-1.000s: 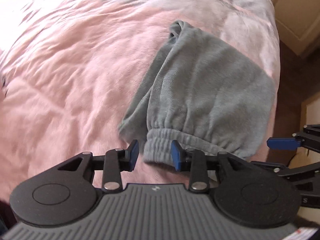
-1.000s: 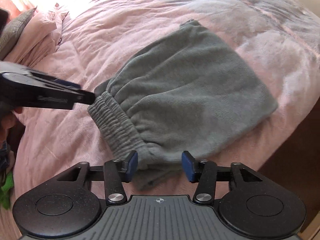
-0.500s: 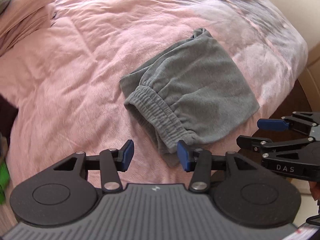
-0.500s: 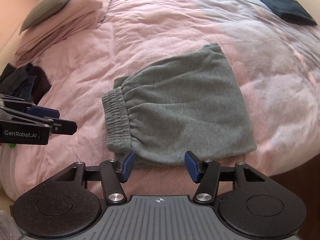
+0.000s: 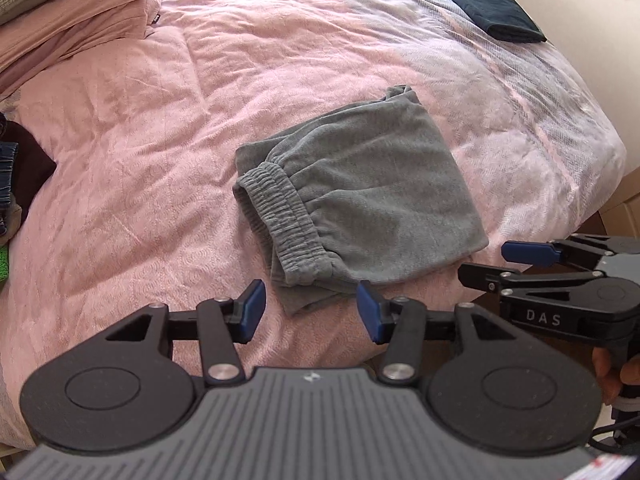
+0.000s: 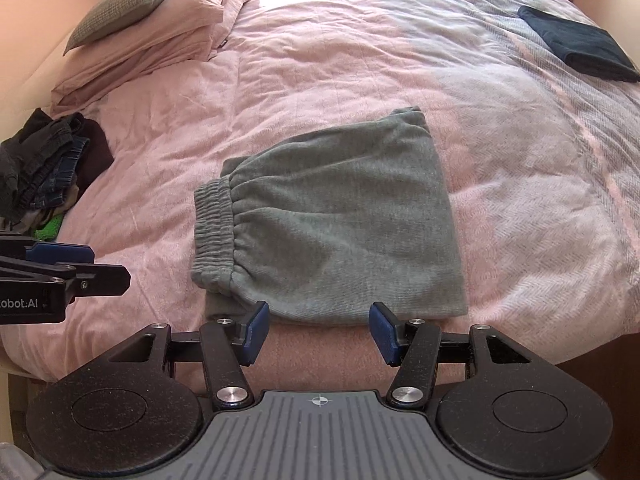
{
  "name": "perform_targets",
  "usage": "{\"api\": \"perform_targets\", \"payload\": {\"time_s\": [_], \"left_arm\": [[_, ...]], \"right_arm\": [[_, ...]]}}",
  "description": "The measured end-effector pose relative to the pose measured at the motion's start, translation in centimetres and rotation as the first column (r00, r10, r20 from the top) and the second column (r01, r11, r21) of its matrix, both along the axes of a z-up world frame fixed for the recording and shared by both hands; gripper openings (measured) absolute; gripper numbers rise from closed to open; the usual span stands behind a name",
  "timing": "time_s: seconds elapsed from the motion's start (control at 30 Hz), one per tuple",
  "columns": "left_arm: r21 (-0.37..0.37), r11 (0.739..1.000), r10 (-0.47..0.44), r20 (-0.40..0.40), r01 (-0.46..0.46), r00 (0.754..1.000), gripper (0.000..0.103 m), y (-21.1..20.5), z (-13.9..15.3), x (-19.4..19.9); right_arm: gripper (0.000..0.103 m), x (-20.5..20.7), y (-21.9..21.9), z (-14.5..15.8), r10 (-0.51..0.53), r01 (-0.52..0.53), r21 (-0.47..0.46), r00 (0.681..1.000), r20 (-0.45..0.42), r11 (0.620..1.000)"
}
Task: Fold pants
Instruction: 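Move both grippers down to the sides of the folded sweatpants, then grasp the folded sweatpants with the left gripper while the right gripper grasps them too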
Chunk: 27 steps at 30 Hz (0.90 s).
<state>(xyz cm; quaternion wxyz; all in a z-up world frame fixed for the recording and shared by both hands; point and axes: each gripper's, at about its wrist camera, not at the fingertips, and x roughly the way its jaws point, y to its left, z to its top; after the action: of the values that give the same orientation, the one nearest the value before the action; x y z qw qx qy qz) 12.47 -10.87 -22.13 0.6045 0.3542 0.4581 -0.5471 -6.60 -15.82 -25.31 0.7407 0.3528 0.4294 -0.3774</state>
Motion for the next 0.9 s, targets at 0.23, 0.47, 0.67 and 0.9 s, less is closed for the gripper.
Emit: {"api": "perform_targets", "payload": {"time_s": [0.23,0.47,0.67,0.9], "left_arm": [[0.020,1.000,0.005,-0.008,-0.005,1.000,0.048,-1.3,-0.6,1.4],[0.003,1.000,0.000,-0.043,0.000,0.999,0.056,-3.4,-1.1,4.1],[-0.078,0.993,0.075,-0.178,-0.090,0.981,0.069,-3.6,-3.9,7.3],[-0.067,0.967,0.210,-0.342,-0.246,0.916,0.078,-4.0,-11.7,7.7]], "right_arm": [[0.052,0.8,-1.1,-0.7,-0.011,0.011,0.023,1.000,-0.006,1.000],[0.052,1.0,-3.8,-0.5,-0.083,0.082,0.021,0.996,0.016,0.996],[0.052,-1.7,-7.2,-1.4,-0.123,0.122,0.023,0.992,0.029,0.992],[0.064,-6.1,-13.3,-6.3,-0.031,0.030,0.106,1.000,0.008,0.994]]}}
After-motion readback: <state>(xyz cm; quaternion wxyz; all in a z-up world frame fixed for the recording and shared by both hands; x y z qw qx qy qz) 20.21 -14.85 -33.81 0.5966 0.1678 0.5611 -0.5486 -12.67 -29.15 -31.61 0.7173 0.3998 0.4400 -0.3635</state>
